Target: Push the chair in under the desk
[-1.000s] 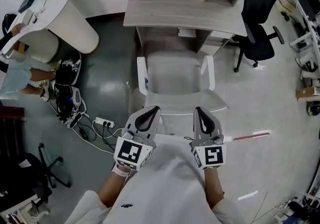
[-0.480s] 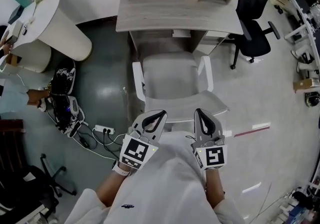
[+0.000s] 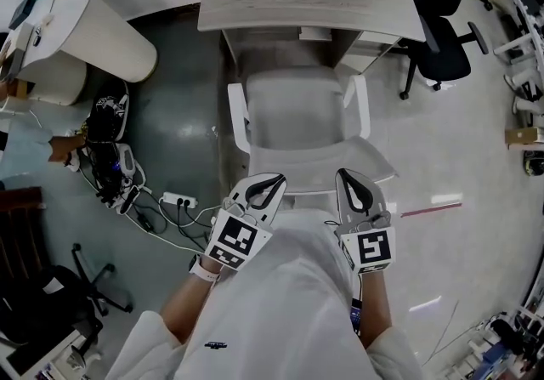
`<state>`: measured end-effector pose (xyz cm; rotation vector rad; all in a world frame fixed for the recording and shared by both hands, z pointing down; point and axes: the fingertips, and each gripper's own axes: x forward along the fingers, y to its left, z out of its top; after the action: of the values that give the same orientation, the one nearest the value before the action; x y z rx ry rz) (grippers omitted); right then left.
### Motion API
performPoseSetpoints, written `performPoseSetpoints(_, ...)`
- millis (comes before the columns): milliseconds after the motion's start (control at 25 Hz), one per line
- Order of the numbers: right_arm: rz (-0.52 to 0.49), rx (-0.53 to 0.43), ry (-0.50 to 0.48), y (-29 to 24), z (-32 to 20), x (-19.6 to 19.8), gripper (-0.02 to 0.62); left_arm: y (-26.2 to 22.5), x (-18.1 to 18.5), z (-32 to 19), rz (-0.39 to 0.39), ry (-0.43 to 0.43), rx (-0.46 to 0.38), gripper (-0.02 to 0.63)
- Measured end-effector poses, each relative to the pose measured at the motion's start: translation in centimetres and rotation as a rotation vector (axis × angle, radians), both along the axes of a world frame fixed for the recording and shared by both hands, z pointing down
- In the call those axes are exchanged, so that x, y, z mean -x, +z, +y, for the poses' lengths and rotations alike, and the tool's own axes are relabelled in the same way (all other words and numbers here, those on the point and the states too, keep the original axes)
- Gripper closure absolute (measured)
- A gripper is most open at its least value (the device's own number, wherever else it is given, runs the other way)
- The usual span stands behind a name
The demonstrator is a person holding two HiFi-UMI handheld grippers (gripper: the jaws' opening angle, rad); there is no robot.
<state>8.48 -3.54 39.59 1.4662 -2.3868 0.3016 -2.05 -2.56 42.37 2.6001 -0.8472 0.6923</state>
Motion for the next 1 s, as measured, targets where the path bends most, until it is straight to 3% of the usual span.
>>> performPoseSetpoints(80,0.015,0.025,-0.047,0.9,-0.1,0.7,0.572,0.9,-0.1,0.2,-0.012,0.029,0.023,0.597)
performPoseSetpoints(160,0.047,0.046,-0.089,1.7,-0.1,1.5,0.518,2.0,-0.1,0.8,-0.037,0.069,0.047,0.582)
performPoseSetpoints(320,0.097,0.090,-0.141,3.8,0.6,1.9,0.515,5.3,0.2,2.0,-0.111,0.153,0.088,0.541)
performPoseSetpoints(640,0.190,0.202,-0.288,8.4,2.7,2.8,0.433,9.5,0.4,4.1,-0.184,0.251,0.186,0.460)
performPoseSetpoints(840,0.259,0.316,-0.433,11.2,4.2,3.4,0.408,12.3,0.8,5.4,-0.244,0.288,0.231,0.447)
performPoseSetpoints(1000,0.350,0.385,-0.522,13.9,5.5,3.3,0.408,14.1,0.9,6.1,-0.257,0.295,0.298,0.382)
